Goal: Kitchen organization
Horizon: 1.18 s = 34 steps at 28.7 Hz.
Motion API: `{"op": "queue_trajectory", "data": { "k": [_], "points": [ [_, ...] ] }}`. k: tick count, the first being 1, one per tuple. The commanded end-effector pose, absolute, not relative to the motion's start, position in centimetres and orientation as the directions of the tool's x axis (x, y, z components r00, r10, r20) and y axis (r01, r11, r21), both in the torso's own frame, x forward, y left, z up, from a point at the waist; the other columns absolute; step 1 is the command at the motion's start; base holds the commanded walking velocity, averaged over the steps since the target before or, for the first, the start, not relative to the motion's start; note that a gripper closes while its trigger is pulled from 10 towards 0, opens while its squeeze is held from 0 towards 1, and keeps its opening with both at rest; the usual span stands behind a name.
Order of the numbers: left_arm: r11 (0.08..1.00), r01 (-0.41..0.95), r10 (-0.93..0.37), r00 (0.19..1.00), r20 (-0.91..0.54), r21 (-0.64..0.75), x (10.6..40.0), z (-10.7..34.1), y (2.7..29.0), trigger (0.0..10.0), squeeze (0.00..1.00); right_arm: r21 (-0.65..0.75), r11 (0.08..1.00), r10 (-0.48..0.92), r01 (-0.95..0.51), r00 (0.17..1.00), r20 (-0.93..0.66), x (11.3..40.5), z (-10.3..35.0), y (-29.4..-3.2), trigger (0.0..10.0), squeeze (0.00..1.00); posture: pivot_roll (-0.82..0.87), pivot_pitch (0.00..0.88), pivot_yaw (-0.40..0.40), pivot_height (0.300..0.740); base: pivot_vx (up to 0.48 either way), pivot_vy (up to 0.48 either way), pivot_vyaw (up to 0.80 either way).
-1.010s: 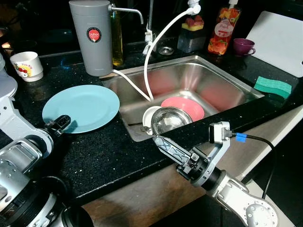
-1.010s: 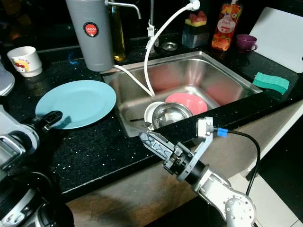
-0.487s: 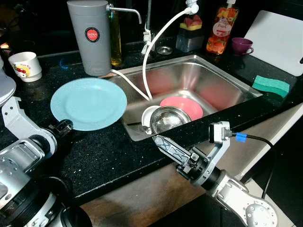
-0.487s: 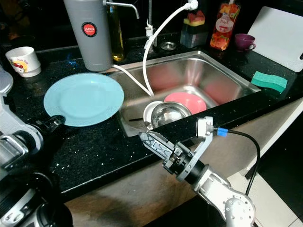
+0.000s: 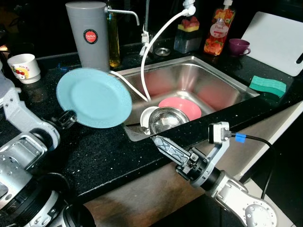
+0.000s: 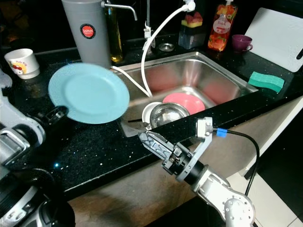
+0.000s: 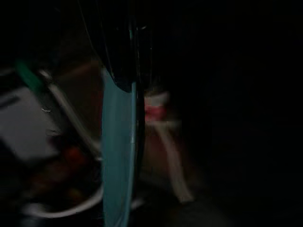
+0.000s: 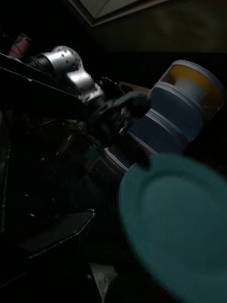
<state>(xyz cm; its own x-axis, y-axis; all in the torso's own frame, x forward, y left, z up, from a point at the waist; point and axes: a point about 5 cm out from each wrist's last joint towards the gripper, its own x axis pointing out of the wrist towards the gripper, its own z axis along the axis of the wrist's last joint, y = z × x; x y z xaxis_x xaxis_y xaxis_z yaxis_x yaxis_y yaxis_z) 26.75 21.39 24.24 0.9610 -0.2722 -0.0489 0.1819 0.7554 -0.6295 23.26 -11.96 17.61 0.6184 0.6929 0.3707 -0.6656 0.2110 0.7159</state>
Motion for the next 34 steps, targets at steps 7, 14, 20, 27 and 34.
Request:
{"op": "queue_trajectory", "data": {
  "k": [7,14,20,27,34],
  "points": [
    [0.798,0.328,-0.285,0.945,0.163,-0.506,26.7,27.9,21.3,0.0,0.00,0.757,0.272,0.617,-0.594,0.711,0.337,24.4,17.2,-12.6,10.0,0.00,0.13,0.000,0.000,0.740,0.000,0.000,0.00],
    [0.904,0.305,-0.270,0.950,0.154,-0.300,27.2,29.1,21.4,0.0,0.00,0.776,0.267,0.606,-0.571,0.726,0.326,24.6,17.0,-12.7,10.0,0.00,0.13,0.000,-0.003,0.740,0.000,0.000,-0.57],
    [0.951,0.303,-0.293,0.948,0.128,-0.065,29.0,29.4,20.1,0.0,0.00,0.776,0.270,0.605,-0.571,0.727,0.324,24.7,17.1,-12.6,10.0,0.00,0.11,0.000,0.008,0.740,0.000,0.000,-0.80],
    [0.950,0.270,-0.289,0.950,0.115,0.156,30.7,30.0,19.3,0.0,0.00,0.769,0.283,0.589,-0.573,0.736,0.332,24.7,17.1,-12.7,10.0,0.00,0.10,0.000,0.012,0.740,0.000,0.000,-0.34],
    [0.842,0.183,-0.243,0.968,0.055,0.507,32.3,29.2,19.1,0.0,0.00,0.763,0.285,0.600,-0.580,0.729,0.330,24.7,17.1,-12.6,10.0,0.00,0.10,0.000,0.013,0.740,0.000,0.000,0.00]
  ]
}}
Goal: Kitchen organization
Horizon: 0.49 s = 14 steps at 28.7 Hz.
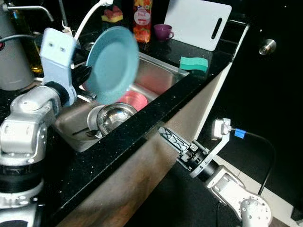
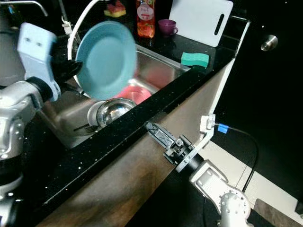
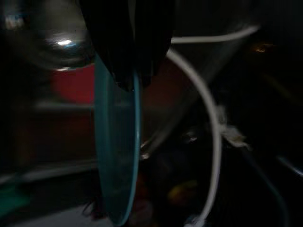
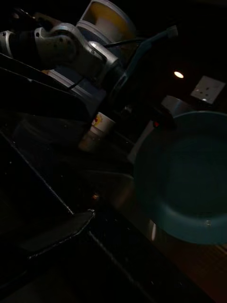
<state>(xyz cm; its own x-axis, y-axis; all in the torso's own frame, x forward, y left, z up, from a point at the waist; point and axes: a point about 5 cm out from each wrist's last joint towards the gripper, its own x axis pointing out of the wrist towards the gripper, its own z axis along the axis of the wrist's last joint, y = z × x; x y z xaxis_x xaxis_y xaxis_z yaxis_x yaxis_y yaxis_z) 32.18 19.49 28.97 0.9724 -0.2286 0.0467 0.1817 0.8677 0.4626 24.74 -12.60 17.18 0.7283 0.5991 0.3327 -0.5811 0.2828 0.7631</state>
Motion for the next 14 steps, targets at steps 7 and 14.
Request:
{"op": "queue_trajectory", "data": {
  "k": [7,14],
  "points": [
    [0.779,0.215,-0.279,0.960,0.019,0.589,34.2,27.2,18.3,0.0,0.00,0.746,0.292,0.624,-0.598,0.711,0.325,24.5,17.1,-12.2,10.0,0.00,0.09,0.000,0.018,0.740,0.000,0.000,0.00],
    [0.768,0.316,-0.352,0.935,-0.045,0.558,35.9,24.5,17.3,0.0,0.00,0.739,0.298,0.631,-0.604,0.706,0.322,24.4,17.1,-12.0,10.0,0.00,0.08,0.000,0.025,0.740,0.000,0.000,0.00]
  ]
}}
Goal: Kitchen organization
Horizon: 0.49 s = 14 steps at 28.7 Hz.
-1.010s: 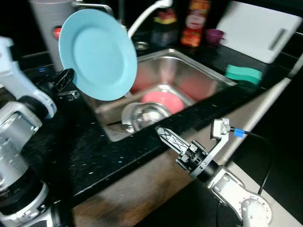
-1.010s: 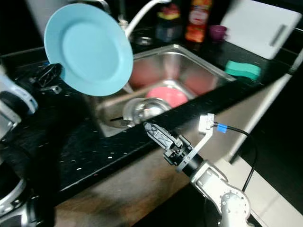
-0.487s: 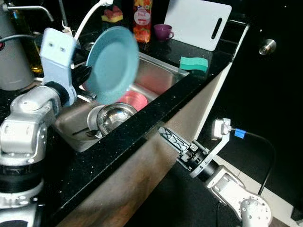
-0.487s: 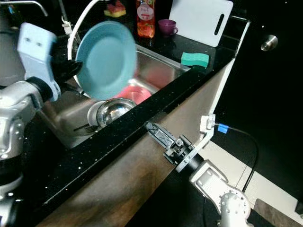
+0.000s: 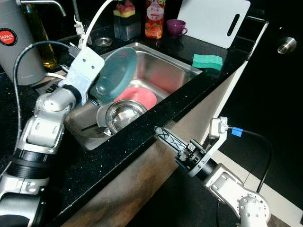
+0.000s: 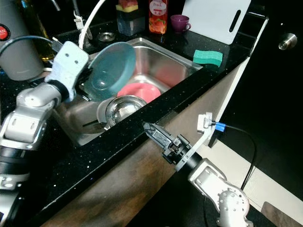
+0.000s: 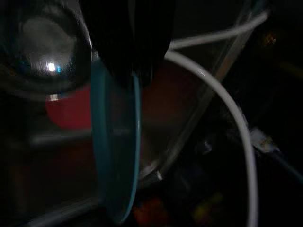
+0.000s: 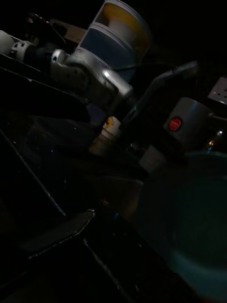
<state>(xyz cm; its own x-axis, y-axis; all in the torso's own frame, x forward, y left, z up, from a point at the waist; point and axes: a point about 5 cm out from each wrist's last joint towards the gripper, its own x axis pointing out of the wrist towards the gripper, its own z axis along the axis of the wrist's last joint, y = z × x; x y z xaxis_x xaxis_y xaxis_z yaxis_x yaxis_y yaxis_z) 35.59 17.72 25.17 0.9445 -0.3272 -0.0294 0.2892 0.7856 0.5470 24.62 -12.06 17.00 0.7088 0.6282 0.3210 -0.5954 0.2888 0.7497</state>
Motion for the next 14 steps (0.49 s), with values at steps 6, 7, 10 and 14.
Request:
{"op": "queue_trajectory", "data": {
  "k": [6,7,10,14],
  "points": [
    [0.756,0.297,-0.331,0.942,-0.051,0.583,36.6,23.3,17.6,10.0,1.00,0.735,0.307,0.628,-0.605,0.709,0.321,24.3,17.2,-12.1,10.0,0.00,0.06,0.000,0.034,0.740,0.000,0.000,0.00],
    [0.755,0.290,-0.329,0.943,-0.043,0.588,36.7,23.2,17.7,10.0,1.00,0.734,0.308,0.627,-0.605,0.710,0.322,24.3,17.2,-12.1,10.0,0.00,0.06,0.000,0.035,0.740,0.000,0.000,0.00],
    [0.761,0.270,-0.322,0.946,-0.018,0.589,36.8,23.7,18.0,10.0,1.00,0.734,0.308,0.626,-0.606,0.710,0.323,24.3,17.2,-12.1,10.0,0.00,0.07,0.000,0.033,0.740,0.000,0.000,0.00],
    [0.773,0.250,-0.320,0.947,0.019,0.584,36.7,24.5,18.2,10.0,1.00,0.735,0.303,0.630,-0.606,0.707,0.323,24.4,17.2,-12.1,10.0,0.00,0.07,0.000,0.030,0.740,0.000,0.000,0.00]
  ]
}}
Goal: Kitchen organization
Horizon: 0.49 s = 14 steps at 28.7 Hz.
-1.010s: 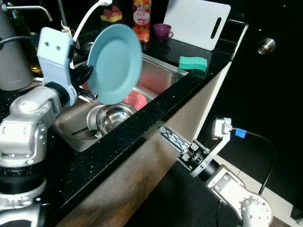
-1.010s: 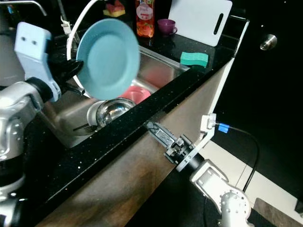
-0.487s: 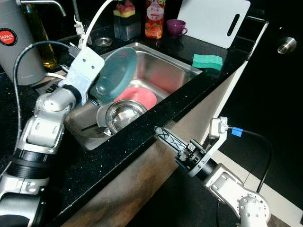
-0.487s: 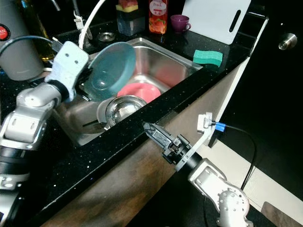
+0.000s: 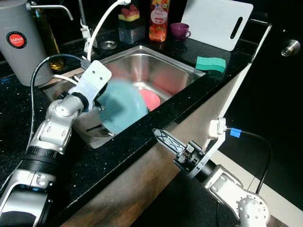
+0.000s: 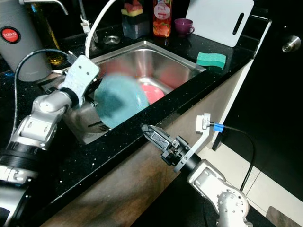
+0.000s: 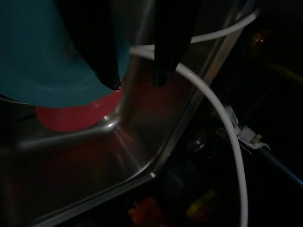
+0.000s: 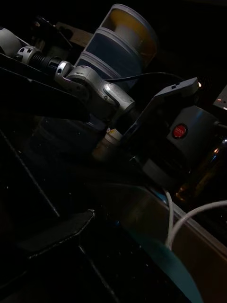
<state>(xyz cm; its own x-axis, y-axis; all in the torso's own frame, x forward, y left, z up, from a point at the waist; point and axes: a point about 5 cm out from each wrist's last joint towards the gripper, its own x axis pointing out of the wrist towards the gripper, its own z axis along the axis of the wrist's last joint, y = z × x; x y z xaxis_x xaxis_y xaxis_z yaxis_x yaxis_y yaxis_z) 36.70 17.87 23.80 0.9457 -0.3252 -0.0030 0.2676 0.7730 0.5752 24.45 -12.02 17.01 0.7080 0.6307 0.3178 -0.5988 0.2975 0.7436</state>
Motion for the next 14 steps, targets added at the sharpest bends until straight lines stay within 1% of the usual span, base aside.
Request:
{"op": "queue_trajectory", "data": {
  "k": [1,3,4,5,6,7,9,10,11,12,13,14],
  "points": [
    [0.774,0.247,-0.321,0.947,0.024,0.583,36.7,24.6,18.2,10.0,1.00,0.735,0.302,0.630,-0.607,0.706,0.323,24.4,17.2,-12.1,10.0,0.00,0.07,0.000,0.030,0.740,0.000,0.000,0.00],
    [0.789,0.241,-0.330,0.942,0.059,0.566,36.5,25.2,18.0,10.0,1.00,0.734,0.302,0.633,-0.609,0.704,0.323,24.5,17.2,-12.0,10.0,0.00,0.07,0.000,0.029,0.740,0.000,0.000,0.00],
    [0.813,0.242,-0.341,0.935,0.096,0.529,36.3,25.8,17.6,10.0,1.00,0.733,0.302,0.633,-0.609,0.703,0.324,24.5,17.2,-12.0,10.0,0.00,0.08,0.000,0.028,0.740,0.000,0.000,0.00],
    [0.856,0.257,-0.363,0.917,0.167,0.448,35.7,26.7,16.7,10.0,1.00,0.735,0.300,0.630,-0.608,0.705,0.327,24.6,17.2,-12.0,10.0,0.00,0.08,0.000,0.028,0.740,0.000,0.000,0.00],
    [0.871,0.268,-0.372,0.907,0.198,0.411,35.4,27.1,16.3,10.0,1.00,0.736,0.299,0.627,-0.607,0.706,0.328,24.6,17.2,-12.1,10.0,0.00,0.08,0.000,0.028,0.740,0.000,0.000,0.00],
    [0.871,0.268,-0.372,0.907,0.198,0.411,35.4,27.1,16.3,10.0,1.00,0.736,0.299,0.627,-0.607,0.706,0.328,24.6,17.2,-12.1,10.0,0.00,0.08,0.000,0.028,0.740,0.000,0.000,0.00],
    [0.903,0.302,-0.388,0.880,0.274,0.307,34.5,27.9,15.2,10.0,1.00,0.739,0.299,0.622,-0.604,0.710,0.330,24.7,17.2,-12.1,10.0,0.00,0.08,0.000,0.026,0.740,0.000,0.000,0.00],
    [0.917,0.329,-0.388,0.867,0.314,0.224,34.0,28.1,14.5,10.0,1.00,0.740,0.298,0.618,-0.603,0.713,0.332,24.7,17.2,-12.2,10.0,0.00,0.08,0.000,0.024,0.740,0.000,0.000,0.00],
    [0.917,0.329,-0.388,0.867,0.314,0.224,34.0,28.1,14.5,10.0,1.00,0.740,0.298,0.618,-0.603,0.713,0.332,24.7,17.2,-12.2,10.0,0.00,0.08,0.000,0.024,0.740,0.000,0.000,0.00],
    [0.923,0.357,-0.385,0.853,0.354,0.144,33.2,28.2,13.8,10.0,0.93,0.741,0.297,0.615,-0.602,0.714,0.334,24.8,17.2,-12.2,10.0,0.00,0.08,0.000,0.024,0.740,0.000,0.000,0.00],
    [0.920,0.381,-0.384,0.844,0.375,0.085,32.3,27.9,13.1,10.0,0.00,0.742,0.296,0.614,-0.602,0.715,0.335,24.8,17.2,-12.3,10.0,0.00,0.08,0.000,0.019,0.740,0.000,0.000,0.00],
    [0.917,0.396,-0.383,0.838,0.388,0.050,31.7,27.7,12.6,10.0,0.00,0.742,0.295,0.613,-0.602,0.715,0.336,24.9,17.2,-12.3,10.0,0.00,0.08,0.000,0.019,0.740,0.000,0.000,0.00]
  ]
}}
